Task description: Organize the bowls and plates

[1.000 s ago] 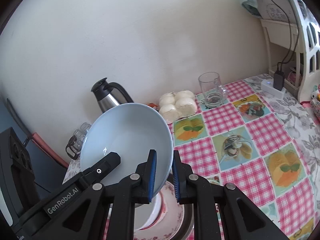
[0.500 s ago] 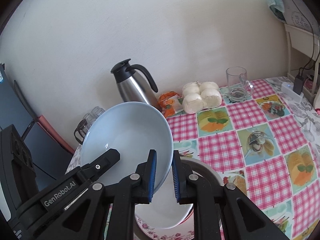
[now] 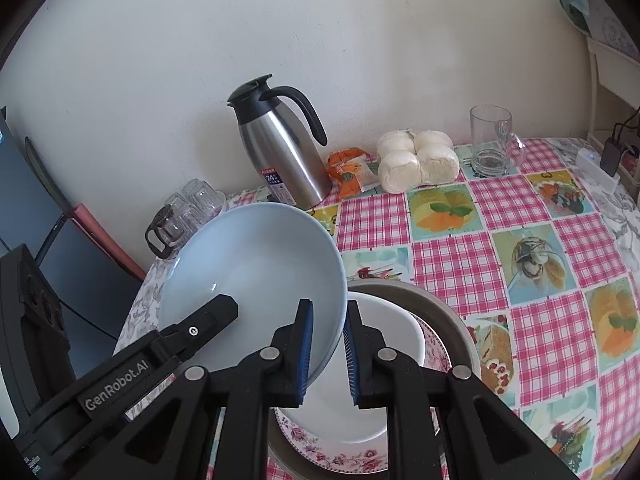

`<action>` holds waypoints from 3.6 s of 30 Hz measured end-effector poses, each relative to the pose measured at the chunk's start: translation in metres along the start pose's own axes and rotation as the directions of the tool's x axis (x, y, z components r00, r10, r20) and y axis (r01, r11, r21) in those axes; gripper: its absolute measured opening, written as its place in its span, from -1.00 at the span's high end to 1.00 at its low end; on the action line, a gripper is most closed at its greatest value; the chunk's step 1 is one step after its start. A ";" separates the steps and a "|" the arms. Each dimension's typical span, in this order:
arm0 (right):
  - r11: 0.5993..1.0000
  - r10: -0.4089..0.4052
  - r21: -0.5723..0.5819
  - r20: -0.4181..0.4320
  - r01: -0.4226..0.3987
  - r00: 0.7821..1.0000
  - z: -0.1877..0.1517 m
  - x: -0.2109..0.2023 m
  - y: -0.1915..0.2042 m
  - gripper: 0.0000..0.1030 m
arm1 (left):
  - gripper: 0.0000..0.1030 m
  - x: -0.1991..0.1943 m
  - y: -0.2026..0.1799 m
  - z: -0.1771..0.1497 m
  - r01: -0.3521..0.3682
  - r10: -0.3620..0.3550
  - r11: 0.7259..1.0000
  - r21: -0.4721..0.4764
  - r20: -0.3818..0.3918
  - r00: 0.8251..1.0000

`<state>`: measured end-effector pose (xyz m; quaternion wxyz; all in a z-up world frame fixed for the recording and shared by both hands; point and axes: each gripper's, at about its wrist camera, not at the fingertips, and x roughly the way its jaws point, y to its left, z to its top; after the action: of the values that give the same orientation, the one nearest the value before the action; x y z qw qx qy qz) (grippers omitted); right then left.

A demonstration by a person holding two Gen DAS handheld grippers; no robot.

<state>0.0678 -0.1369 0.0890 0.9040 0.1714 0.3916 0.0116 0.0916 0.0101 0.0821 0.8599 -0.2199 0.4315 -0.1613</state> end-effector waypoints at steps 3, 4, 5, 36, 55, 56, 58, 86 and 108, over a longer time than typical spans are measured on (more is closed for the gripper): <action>1.000 -0.013 -0.005 -0.009 0.013 1.000 -0.002 0.001 -0.001 0.68 | 0.67 0.002 -0.003 -0.001 -0.004 0.004 1.000 0.008 -0.009 1.000; 1.000 -0.017 -0.004 -0.012 0.017 1.000 -0.002 0.001 -0.001 0.68 | 0.67 0.003 -0.003 -0.002 -0.004 0.004 1.000 0.011 -0.011 1.000; 1.000 -0.019 -0.002 -0.015 0.019 1.000 -0.002 0.002 -0.003 0.68 | 0.67 0.004 -0.004 -0.002 -0.004 0.004 1.000 0.014 -0.014 1.000; 0.995 -0.098 0.025 -0.099 0.101 0.990 -0.008 0.014 -0.031 0.64 | 0.57 0.023 -0.005 -0.010 -0.055 0.058 0.998 0.030 -0.089 0.994; 0.993 -0.101 0.057 -0.068 0.105 0.993 -0.008 -0.005 -0.044 0.30 | -0.10 -0.006 -0.013 -0.016 -0.110 0.110 0.992 0.054 -0.005 0.994; 0.993 -0.103 0.053 -0.061 0.106 0.993 -0.009 -0.008 -0.043 0.20 | -0.16 -0.008 -0.012 -0.017 -0.122 0.122 0.991 0.057 0.002 0.993; 0.994 -0.105 0.038 -0.051 0.107 0.993 -0.010 -0.011 -0.041 0.09 | -0.20 -0.010 -0.011 -0.019 -0.140 0.140 0.988 0.062 0.006 0.990; 0.993 -0.109 -0.038 0.012 0.110 0.994 -0.052 -0.033 -0.048 -1.00 | -0.90 -0.021 0.019 -0.057 -0.381 0.382 0.917 0.116 0.015 0.924; 0.978 -0.188 -0.103 -0.065 0.181 0.980 -0.082 -0.027 -0.052 -1.00 | -0.90 -0.016 0.016 -0.087 -0.482 0.505 0.841 0.245 -0.036 0.863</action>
<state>-0.0150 -0.1655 0.0396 0.8932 0.0899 0.4380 -0.0473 0.0131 0.0099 0.0381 0.8693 0.0066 0.4942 0.0065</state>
